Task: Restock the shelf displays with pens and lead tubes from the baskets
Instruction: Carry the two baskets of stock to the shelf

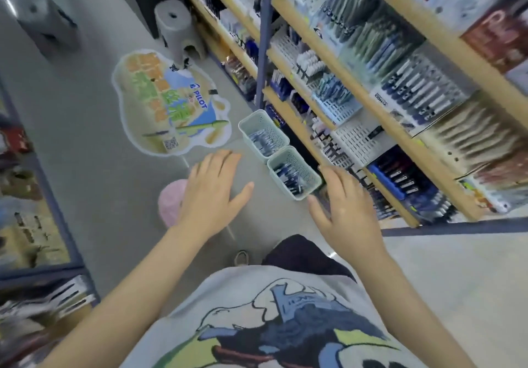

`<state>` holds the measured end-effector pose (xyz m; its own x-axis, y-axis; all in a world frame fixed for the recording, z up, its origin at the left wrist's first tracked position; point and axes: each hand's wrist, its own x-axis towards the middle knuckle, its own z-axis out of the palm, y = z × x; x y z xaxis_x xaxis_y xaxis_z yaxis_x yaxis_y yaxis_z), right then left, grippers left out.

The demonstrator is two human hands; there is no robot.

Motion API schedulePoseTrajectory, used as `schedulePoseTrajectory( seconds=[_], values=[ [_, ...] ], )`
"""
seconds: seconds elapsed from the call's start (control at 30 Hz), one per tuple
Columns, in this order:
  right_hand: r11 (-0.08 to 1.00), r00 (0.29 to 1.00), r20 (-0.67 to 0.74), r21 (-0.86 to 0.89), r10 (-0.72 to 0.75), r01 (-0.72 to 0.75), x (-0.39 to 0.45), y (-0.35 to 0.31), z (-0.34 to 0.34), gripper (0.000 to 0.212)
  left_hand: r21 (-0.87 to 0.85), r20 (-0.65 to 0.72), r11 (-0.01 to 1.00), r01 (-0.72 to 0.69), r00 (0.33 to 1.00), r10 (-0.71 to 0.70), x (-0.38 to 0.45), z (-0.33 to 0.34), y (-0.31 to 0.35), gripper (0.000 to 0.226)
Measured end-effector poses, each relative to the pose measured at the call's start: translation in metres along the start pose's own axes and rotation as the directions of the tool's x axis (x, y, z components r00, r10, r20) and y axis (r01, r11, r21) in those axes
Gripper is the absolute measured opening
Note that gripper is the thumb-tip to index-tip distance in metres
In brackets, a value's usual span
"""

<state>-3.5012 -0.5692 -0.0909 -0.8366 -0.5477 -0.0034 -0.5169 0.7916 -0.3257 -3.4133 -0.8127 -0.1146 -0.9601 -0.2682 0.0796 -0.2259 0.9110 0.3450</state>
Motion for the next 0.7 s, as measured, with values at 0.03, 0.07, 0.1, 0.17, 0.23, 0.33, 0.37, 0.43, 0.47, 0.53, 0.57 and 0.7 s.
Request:
schedulePoseTrajectory(
  seconds=[0.03,0.07,0.1,0.17,0.23,0.33,0.37,0.43,0.47,0.53,0.57,0.7],
  values=[
    [1.0,0.999,-0.025,0.0,0.031,-0.031,0.017,0.006,-0.001,0.052,-0.003,-0.007,1.0,-0.029,1.0,0.029,0.026,0.001,0.001,0.062],
    [0.998,0.998,-0.037,0.005,0.059,-0.059,0.034,0.011,-0.002,0.051,-0.006,-0.001,0.999,-0.053,0.999,0.053,0.051,0.003,0.002,0.062],
    [0.997,0.996,-0.047,0.011,0.073,-0.072,0.053,0.017,-0.002,0.052,-0.007,0.003,0.997,-0.076,0.997,0.076,0.076,0.005,0.004,0.062],
    [0.996,0.995,-0.05,0.024,0.088,-0.087,0.091,0.033,0.0,0.055,-0.003,-0.011,0.99,-0.138,0.99,0.138,0.124,0.011,0.008,0.06],
    [0.994,0.993,-0.05,0.044,0.105,-0.102,0.126,0.05,-0.001,0.058,-0.004,-0.025,0.982,-0.191,0.981,0.191,0.166,0.013,0.013,0.057],
    [0.993,0.991,-0.062,0.037,0.118,-0.116,0.171,0.069,-0.004,0.059,0.031,-0.028,0.965,-0.259,0.965,0.26,0.222,0.016,0.02,0.053],
    [0.99,0.989,-0.058,0.03,0.138,-0.136,0.183,0.074,-0.005,0.058,0.049,-0.012,0.956,-0.289,0.957,0.29,0.237,0.017,0.022,0.053],
    [0.981,0.978,-0.081,0.052,0.19,-0.186,0.202,0.079,-0.006,0.055,0.077,0.006,0.931,-0.356,0.934,0.356,0.265,0.02,0.023,0.053],
    [0.979,0.973,-0.113,0.061,0.201,-0.195,0.212,0.081,-0.005,0.053,0.092,0.005,0.916,-0.39,0.92,0.391,0.28,0.022,0.021,0.053],
    [0.973,0.964,-0.136,0.068,0.227,-0.219,0.23,0.083,-0.001,0.053,0.108,0.03,0.889,-0.446,0.895,0.445,0.31,0.029,0.015,0.054],
    [0.968,0.959,-0.136,0.07,0.249,-0.241,0.239,0.084,0.005,0.053,0.107,0.055,0.88,-0.462,0.887,0.459,0.326,0.034,0.01,0.056],
    [0.914,0.895,-0.194,0.147,0.401,-0.377,0.276,0.081,0.038,0.048,0.114,0.149,0.809,-0.577,0.815,0.56,0.391,0.061,-0.013,0.057]
  ],
)
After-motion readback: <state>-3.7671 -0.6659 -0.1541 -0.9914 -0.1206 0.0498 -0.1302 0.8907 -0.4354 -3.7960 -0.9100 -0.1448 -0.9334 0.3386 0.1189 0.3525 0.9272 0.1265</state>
